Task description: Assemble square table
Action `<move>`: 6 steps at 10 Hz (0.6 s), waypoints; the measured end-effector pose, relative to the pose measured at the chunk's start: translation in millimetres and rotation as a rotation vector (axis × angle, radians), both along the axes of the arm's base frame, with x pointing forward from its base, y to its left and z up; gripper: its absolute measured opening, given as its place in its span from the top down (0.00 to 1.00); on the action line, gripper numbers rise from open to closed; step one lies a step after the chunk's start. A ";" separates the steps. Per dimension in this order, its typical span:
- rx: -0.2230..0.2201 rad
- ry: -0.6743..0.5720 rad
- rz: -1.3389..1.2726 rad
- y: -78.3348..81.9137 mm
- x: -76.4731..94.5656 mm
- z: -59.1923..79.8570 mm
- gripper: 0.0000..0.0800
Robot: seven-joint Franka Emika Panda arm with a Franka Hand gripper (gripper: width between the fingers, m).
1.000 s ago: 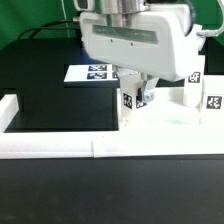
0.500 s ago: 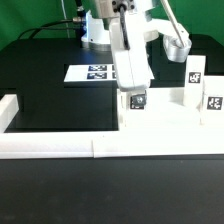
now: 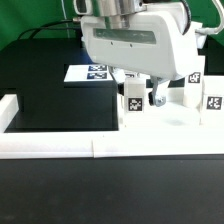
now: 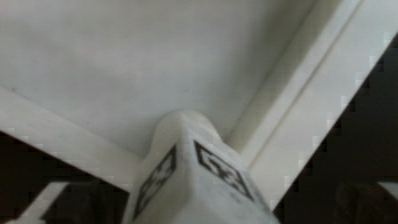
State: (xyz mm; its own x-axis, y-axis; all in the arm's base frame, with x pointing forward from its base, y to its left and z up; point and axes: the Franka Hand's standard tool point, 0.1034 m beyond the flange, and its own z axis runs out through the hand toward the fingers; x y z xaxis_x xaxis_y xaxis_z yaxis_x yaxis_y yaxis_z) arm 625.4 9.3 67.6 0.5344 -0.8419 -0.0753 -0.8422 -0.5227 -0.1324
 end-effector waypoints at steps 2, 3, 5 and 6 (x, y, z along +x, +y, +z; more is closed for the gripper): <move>-0.016 -0.015 0.135 -1.7 -0.3 -0.1 0.19; -0.025 -0.026 0.225 -2.8 -0.2 -0.1 0.19; -0.101 -0.064 0.691 -1.4 4.5 3.5 0.19; -0.122 -0.080 0.832 1.9 5.2 2.9 0.19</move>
Offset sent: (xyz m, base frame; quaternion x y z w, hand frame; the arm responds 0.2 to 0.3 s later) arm 0.0246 -0.0027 0.0160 -0.0080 0.0113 -0.6038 0.7970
